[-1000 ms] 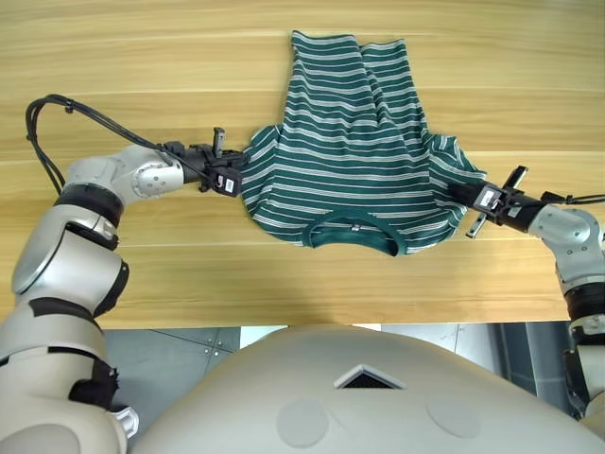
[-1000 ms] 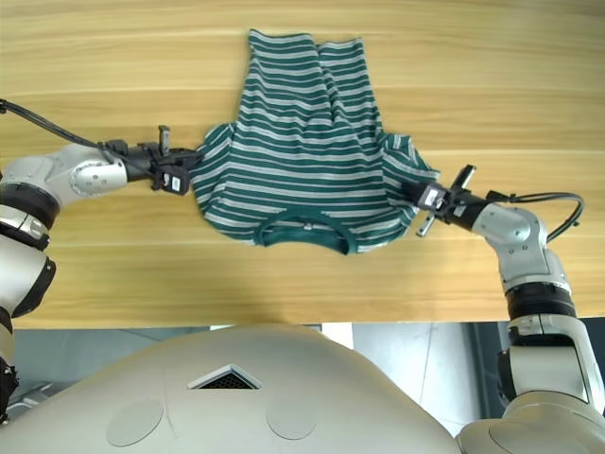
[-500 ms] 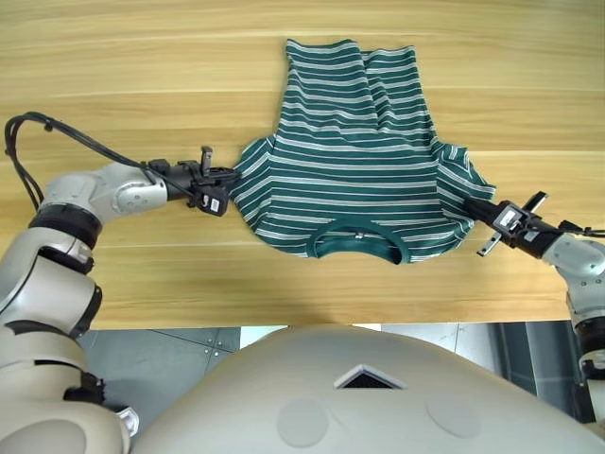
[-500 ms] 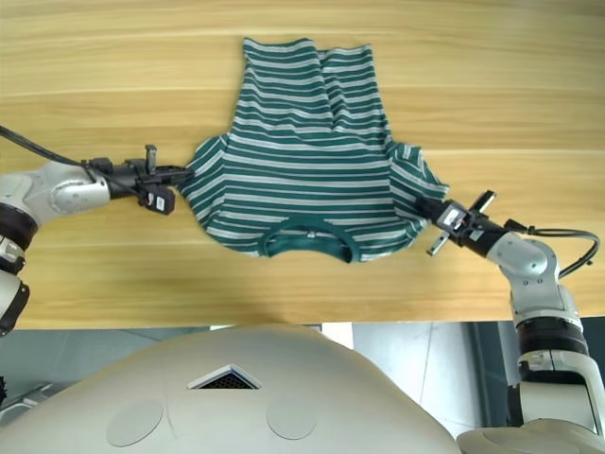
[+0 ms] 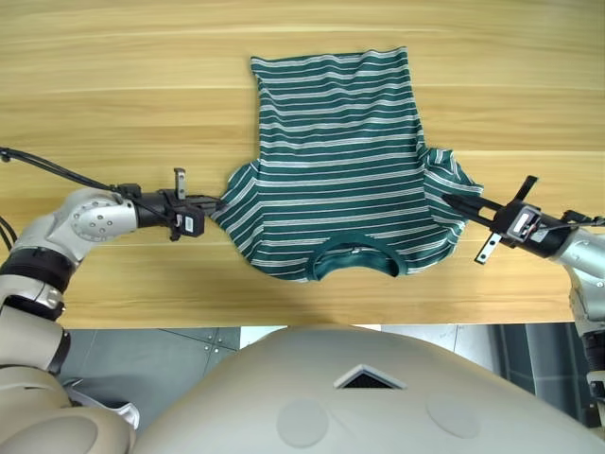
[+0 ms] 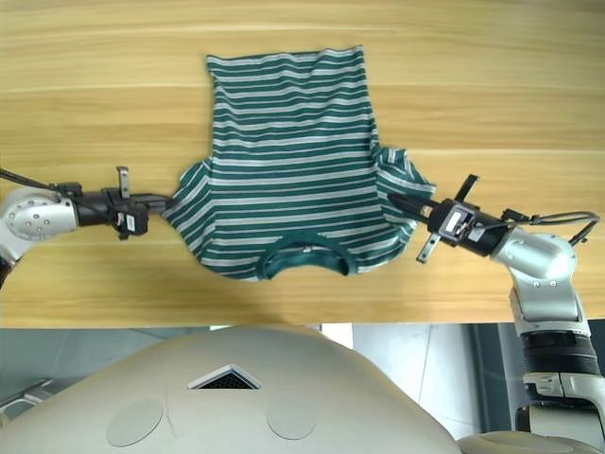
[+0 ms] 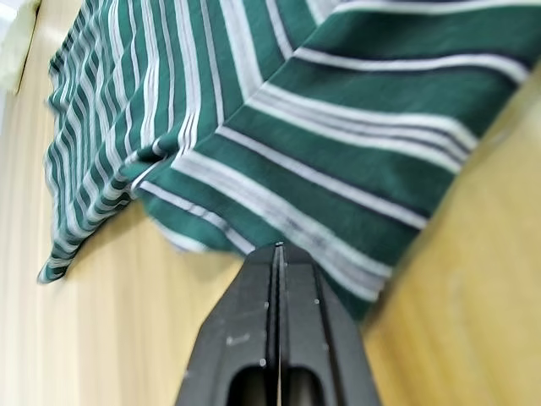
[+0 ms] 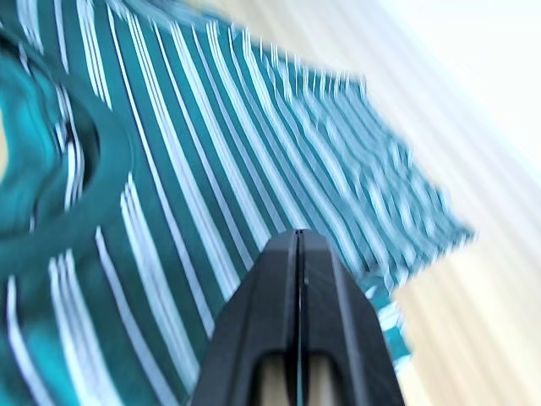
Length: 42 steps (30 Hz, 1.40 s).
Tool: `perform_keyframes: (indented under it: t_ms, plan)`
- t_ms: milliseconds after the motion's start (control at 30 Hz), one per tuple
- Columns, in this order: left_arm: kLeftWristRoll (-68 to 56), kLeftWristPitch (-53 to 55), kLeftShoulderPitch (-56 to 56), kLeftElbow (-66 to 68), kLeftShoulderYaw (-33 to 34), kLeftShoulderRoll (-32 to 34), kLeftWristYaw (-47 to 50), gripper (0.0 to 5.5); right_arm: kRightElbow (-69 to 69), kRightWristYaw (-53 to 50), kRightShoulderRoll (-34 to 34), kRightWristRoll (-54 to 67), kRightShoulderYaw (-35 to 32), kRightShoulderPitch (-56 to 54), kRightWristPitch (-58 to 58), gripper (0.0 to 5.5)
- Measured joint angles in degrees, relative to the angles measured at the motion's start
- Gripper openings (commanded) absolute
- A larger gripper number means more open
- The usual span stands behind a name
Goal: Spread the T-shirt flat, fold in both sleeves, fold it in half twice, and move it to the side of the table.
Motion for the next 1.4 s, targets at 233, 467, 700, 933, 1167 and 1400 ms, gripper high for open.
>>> perform_keyframes:
  t_ms: [233, 467, 700, 933, 1167, 1400]
  plan:
    - [5.9, 3.2, -5.1, 3.9, 4.0, -2.0, 0.4, 0.0, 2.3, -1.2, 3.0, -3.5, 1.9, -10.8, 2.2, 0.03]
    - [-8.0, -0.1, 4.2, -7.8, 8.5, 3.4, -8.7, 0.9, 5.4, -1.4, 3.8, -3.7, 1.3, -11.4, 3.1, 0.0]
    - [-4.2, 4.0, 15.2, -14.7, 17.0, 12.5, -8.2, 1.98, 6.0, -1.4, 4.1, -3.7, 0.5, -11.4, 3.1, 0.0]
    - [6.5, 7.4, 19.6, -24.0, 15.4, 7.2, -5.5, 2.58, 5.2, -1.4, 4.3, -4.0, -0.1, -10.0, 3.0, 0.0]
    - [7.2, 8.6, 18.8, -26.5, 14.9, 3.7, -5.8, 2.58, 4.6, -1.5, 4.6, -4.7, -0.1, -9.9, 3.0, 0.0]
    - [13.5, 10.0, 14.8, -25.4, 14.8, 1.9, -3.7, 2.58, 4.4, -1.6, 5.0, -5.8, 0.0, -9.3, 3.0, 0.0]
